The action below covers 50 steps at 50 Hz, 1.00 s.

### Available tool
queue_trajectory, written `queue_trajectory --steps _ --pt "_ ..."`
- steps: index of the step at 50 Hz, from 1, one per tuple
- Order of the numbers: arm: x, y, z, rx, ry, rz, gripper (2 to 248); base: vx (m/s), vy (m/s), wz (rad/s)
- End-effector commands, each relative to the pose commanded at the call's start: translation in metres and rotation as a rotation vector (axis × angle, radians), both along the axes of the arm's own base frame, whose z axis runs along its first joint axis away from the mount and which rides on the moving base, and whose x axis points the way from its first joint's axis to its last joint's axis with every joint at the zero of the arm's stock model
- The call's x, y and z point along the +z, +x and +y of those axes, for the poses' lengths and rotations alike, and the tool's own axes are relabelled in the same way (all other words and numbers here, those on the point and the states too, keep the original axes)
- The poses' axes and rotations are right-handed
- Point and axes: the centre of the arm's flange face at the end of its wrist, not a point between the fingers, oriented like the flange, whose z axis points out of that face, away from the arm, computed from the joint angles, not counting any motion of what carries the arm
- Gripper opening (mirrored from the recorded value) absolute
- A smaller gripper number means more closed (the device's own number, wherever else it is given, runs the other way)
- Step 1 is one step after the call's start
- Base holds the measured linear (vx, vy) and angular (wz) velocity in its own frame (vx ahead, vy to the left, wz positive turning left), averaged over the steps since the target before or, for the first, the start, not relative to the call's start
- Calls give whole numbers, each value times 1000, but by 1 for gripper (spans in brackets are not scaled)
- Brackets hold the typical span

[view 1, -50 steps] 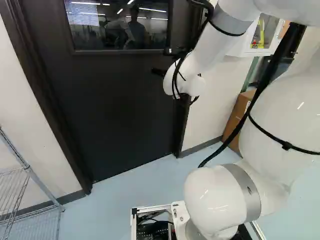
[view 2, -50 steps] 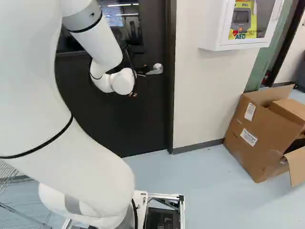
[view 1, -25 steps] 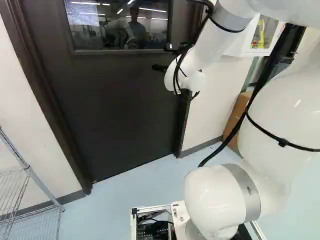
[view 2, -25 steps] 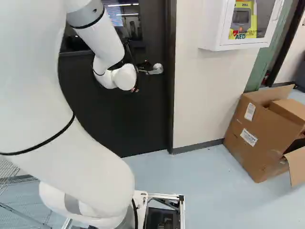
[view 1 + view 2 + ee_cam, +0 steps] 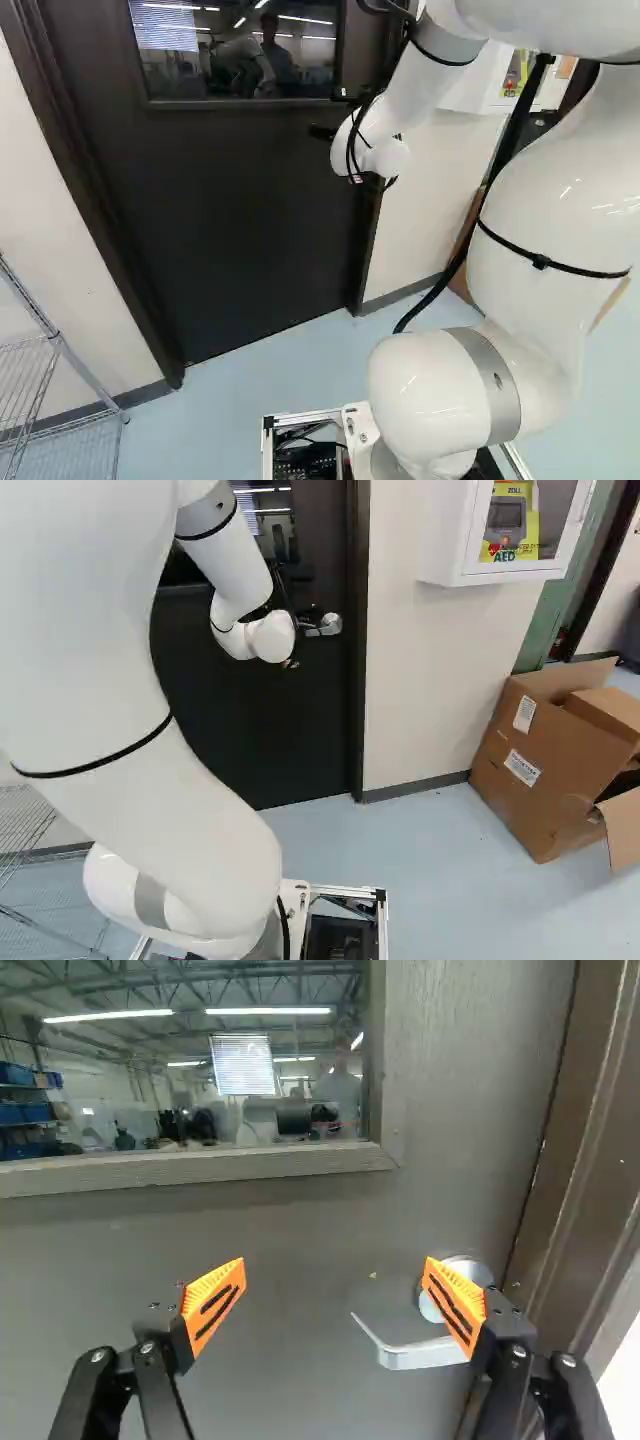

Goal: Open the door and move inside

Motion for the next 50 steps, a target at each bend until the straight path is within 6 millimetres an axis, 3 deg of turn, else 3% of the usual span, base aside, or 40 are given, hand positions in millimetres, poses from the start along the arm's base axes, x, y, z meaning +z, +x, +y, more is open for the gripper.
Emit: queue_trajectory --steps 25,50 --pt "-24 19 -1 10 -9 46 247 0 0 0" --pt "-53 24 1 10 -12 124 247 0 0 0"
